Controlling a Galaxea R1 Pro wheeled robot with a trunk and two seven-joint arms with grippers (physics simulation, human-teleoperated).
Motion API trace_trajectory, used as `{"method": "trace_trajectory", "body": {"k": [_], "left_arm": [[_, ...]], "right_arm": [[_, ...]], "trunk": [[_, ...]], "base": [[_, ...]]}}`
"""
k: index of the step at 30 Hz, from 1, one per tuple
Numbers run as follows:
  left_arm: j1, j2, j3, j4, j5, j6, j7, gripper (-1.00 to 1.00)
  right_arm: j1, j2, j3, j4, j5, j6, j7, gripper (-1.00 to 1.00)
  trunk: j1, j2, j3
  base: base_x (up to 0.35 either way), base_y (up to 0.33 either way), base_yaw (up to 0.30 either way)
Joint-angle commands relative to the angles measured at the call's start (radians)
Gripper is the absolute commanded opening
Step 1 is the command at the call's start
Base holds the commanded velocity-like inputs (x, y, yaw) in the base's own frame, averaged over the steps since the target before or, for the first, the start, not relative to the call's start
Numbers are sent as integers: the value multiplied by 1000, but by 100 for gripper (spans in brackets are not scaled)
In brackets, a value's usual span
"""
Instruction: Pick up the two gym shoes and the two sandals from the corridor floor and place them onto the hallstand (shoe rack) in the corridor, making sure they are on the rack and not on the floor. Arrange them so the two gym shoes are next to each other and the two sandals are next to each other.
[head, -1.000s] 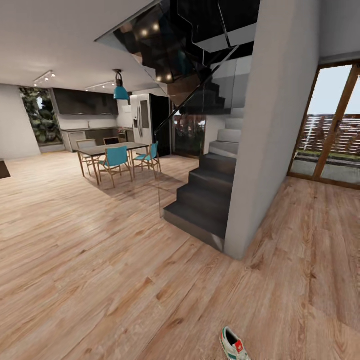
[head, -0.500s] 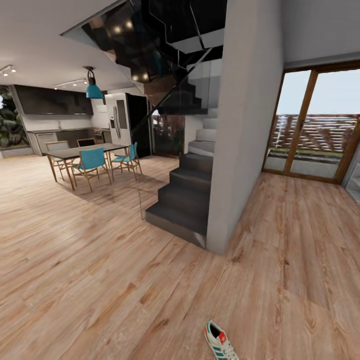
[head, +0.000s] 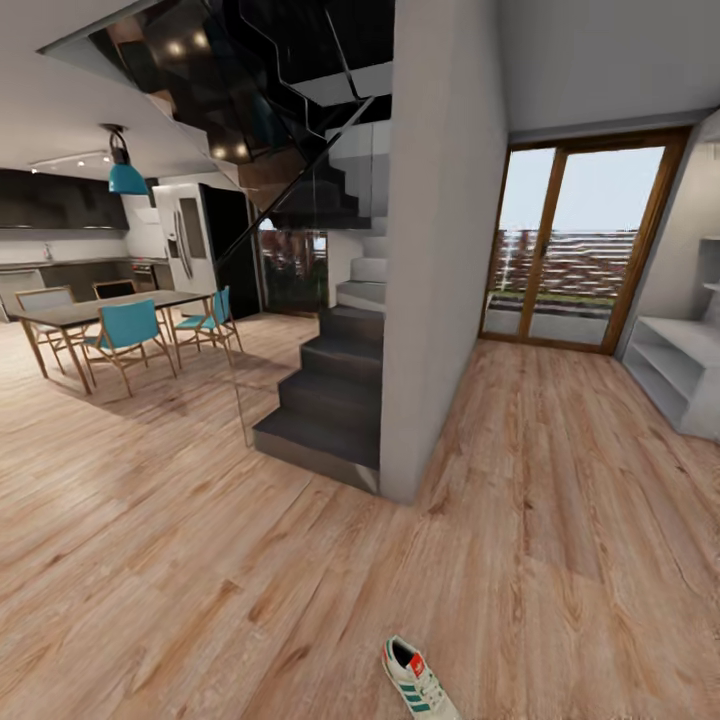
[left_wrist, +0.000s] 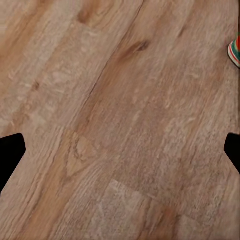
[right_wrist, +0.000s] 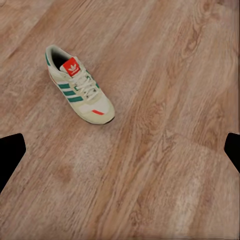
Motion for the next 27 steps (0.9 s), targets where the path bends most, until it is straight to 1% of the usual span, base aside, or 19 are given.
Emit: {"method": "trace_trajectory", "body": {"k": [1,15,19,27], "left_arm": [[0,0,0,0,1,-3,-1,100],[0,0,0,1,-1,-3,-1,100],[0,0,0,2,-2,-3,-1,100],[0,1,0,2,-3,-3,-1,100]], "right_arm": [[-1,0,-1,1,0,-3,0,100],[-1,0,0,1,0,-3,0,100],[-1,0,0,1,0,-3,0,100],[-1,0,1,1,0,-3,0,100]], "trunk": [[0,-1,-1],[0,-1,-1],[0,-1,-1],[0,-1,-1]], "base": [[59,184,-274],[104,263,-274],[107,124,-274],[23,26,-274]]}}
